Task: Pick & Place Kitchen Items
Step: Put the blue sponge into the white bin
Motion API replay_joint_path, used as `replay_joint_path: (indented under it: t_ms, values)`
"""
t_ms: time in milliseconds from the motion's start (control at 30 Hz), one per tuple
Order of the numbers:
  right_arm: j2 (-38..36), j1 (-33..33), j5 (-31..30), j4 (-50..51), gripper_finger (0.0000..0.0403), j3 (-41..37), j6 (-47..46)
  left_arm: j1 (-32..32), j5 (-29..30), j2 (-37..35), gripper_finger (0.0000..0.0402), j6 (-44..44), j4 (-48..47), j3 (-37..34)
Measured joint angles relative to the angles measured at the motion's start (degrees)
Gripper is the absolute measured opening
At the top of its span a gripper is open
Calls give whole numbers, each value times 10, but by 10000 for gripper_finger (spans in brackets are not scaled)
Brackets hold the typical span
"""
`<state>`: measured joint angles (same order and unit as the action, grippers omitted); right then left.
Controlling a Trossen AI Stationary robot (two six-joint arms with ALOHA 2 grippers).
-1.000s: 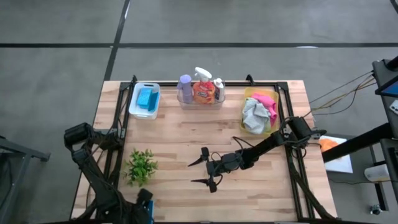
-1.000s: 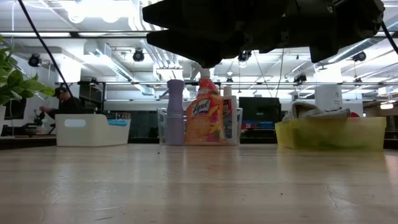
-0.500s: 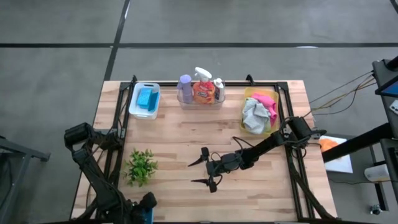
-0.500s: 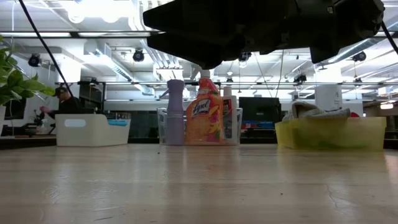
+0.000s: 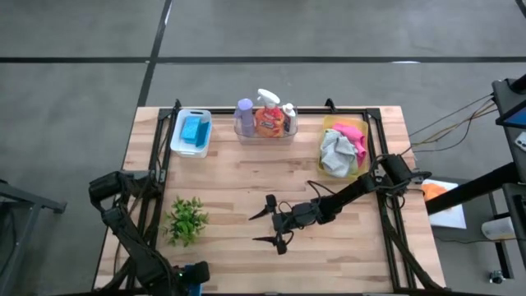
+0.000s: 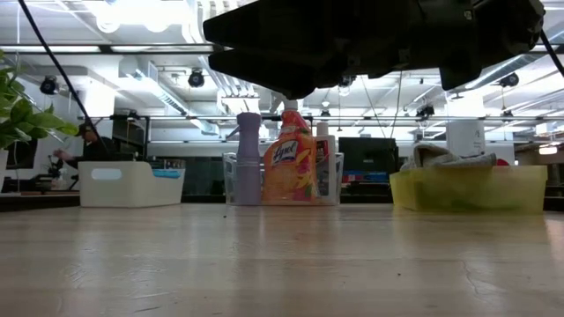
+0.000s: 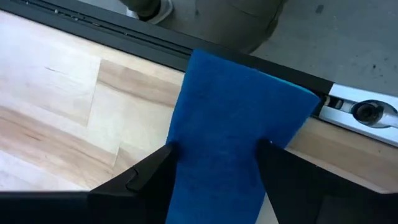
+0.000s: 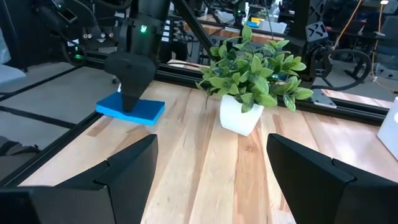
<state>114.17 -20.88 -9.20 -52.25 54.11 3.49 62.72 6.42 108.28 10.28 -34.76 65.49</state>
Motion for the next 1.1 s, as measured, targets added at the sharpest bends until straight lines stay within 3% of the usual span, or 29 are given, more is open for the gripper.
replay_joint_path:
  t_ms: [267,600,700,867,1100]
  values:
    - [0,0,0,1,304,0,0,-23,21,1,205,3,-12,0]
    - [0,0,0,1,304,0,0,-32,33,2,13,3,-16,-2]
    - [0,0,0,1,304,0,0,-33,57,2,6,-3,-17,0]
    - [0,0,0,1,304,0,0,-34,145,6,2,-27,-74,36]
    - [0,0,0,3,304,0,0,-33,185,4,1,-41,-147,97]
